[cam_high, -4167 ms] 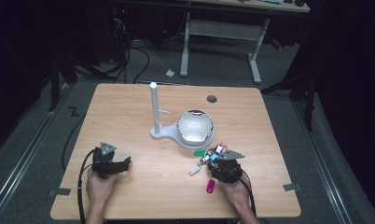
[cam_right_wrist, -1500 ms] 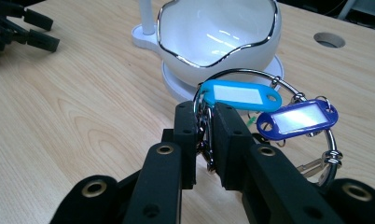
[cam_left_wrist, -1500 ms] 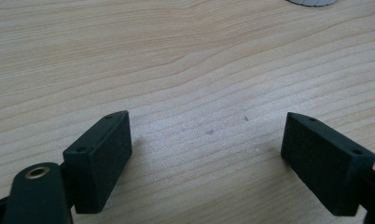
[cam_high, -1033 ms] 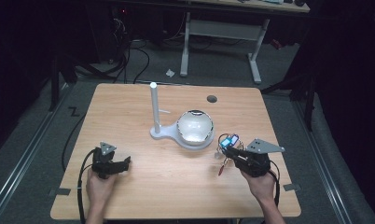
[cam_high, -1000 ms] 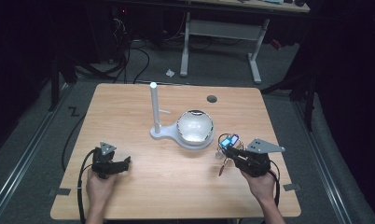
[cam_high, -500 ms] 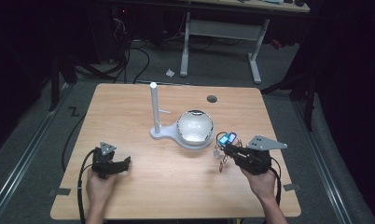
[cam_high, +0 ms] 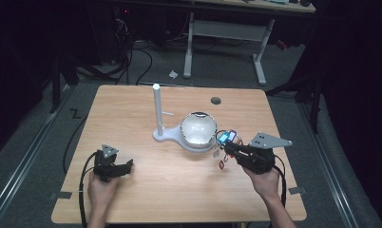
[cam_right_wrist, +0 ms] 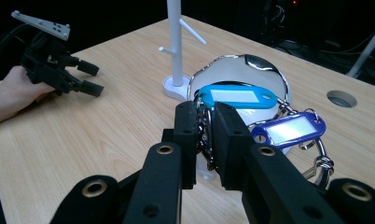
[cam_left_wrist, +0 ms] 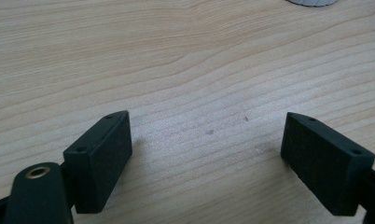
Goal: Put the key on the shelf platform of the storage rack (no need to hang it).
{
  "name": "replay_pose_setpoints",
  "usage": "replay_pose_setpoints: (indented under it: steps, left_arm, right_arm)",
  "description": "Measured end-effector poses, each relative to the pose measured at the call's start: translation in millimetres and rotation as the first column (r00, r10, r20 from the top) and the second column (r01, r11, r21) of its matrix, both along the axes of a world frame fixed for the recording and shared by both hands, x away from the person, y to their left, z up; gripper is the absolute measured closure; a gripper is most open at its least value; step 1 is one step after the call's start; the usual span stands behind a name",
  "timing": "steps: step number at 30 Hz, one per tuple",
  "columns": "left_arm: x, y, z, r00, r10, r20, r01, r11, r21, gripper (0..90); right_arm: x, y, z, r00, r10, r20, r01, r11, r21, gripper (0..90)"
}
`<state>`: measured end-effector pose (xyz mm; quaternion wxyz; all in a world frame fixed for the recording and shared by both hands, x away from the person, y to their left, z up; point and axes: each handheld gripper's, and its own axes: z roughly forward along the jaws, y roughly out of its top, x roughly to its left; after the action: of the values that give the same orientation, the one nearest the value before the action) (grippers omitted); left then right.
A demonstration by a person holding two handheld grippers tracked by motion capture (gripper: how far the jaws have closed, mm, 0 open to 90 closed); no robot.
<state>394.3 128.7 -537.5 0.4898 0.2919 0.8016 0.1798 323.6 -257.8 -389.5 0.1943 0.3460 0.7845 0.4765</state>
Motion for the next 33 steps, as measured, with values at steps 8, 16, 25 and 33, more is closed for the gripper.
replay_pose_setpoints:
  steps: [8, 16, 25, 33]
  left_arm:
    - [0.0, 0.0, 0.0, 1.0, 0.0, 0.0, 0.0, 1.0, 0.0, 16.8]
    - [0.0, 0.0, 0.0, 1.0, 0.0, 0.0, 0.0, 1.0, 0.001, 16.8]
    - [0.0, 0.0, 0.0, 1.0, 0.0, 0.0, 0.0, 1.0, 0.0, 16.8]
    - [0.0, 0.1, 0.0, 1.0, -0.001, 0.0, 0.001, 1.0, 0.001, 16.8]
  right_arm:
    - [4.5, 7.9, 11.5, 0.9992, 0.04, 0.008, -0.04, 0.9992, 0.003, 80.6]
    - [11.7, 18.9, 22.8, 0.9966, 0.082, 0.011, -0.082, 0.9966, 0.004, 80.6]
    - [21.4, 32.5, 38.8, 0.992, 0.123, 0.025, -0.124, 0.9923, 0.003, 80.6]
    - [33.0, 41.4, 46.2, 0.9896, 0.141, 0.031, -0.141, 0.9901, -0.002, 80.9]
